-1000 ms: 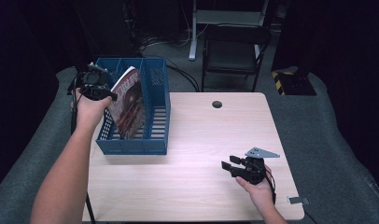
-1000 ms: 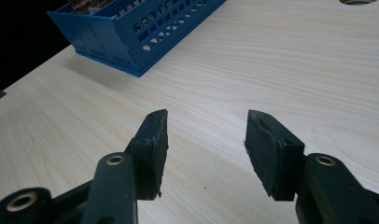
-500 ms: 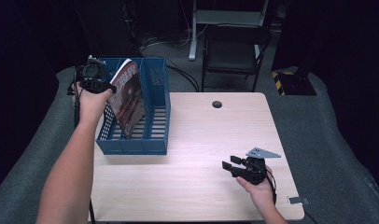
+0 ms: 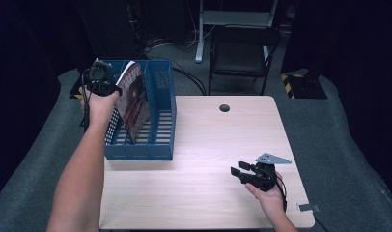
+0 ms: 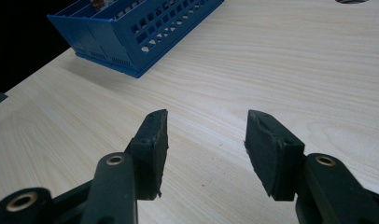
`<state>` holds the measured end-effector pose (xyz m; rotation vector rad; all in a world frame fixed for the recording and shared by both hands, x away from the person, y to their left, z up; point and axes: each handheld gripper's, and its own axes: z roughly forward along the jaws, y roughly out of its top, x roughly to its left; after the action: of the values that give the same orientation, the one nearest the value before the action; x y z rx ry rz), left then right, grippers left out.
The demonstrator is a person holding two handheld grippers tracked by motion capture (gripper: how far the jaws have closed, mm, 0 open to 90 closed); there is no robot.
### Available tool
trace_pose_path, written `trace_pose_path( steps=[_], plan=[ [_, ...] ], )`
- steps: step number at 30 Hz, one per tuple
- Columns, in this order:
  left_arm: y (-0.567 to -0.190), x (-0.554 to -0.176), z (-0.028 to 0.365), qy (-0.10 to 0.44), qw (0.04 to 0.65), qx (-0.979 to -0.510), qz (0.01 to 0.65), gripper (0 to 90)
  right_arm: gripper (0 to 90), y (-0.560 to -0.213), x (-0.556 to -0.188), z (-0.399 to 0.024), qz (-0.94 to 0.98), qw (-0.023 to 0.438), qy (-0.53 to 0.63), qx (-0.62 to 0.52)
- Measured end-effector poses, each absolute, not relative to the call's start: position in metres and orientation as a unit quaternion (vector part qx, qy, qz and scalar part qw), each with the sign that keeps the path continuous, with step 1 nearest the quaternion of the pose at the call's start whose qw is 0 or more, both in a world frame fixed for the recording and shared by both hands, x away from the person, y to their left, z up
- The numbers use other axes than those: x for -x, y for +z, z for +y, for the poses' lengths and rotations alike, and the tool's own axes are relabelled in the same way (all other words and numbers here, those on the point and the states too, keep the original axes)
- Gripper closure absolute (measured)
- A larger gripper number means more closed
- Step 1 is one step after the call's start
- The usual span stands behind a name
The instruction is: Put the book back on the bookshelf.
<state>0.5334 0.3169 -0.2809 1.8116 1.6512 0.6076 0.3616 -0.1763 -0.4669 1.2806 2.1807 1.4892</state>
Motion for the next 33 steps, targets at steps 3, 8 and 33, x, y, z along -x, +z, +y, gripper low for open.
trace_pose_path(
  steps=[3,8,33],
  plan=[
    [-0.282,-0.534,0.318,0.234,0.305,-0.679,0.625,84.3,48.8,-0.467,-0.361,-0.176,0.739,0.101,0.504,-0.436],
    [-0.284,-0.536,0.320,0.230,0.307,-0.674,0.631,84.2,49.0,-0.467,-0.362,-0.176,0.742,0.104,0.503,-0.431],
    [-0.295,-0.537,0.320,0.249,0.325,-0.664,0.626,84.0,49.4,-0.468,-0.363,-0.175,0.746,0.107,0.499,-0.429]
  ],
)
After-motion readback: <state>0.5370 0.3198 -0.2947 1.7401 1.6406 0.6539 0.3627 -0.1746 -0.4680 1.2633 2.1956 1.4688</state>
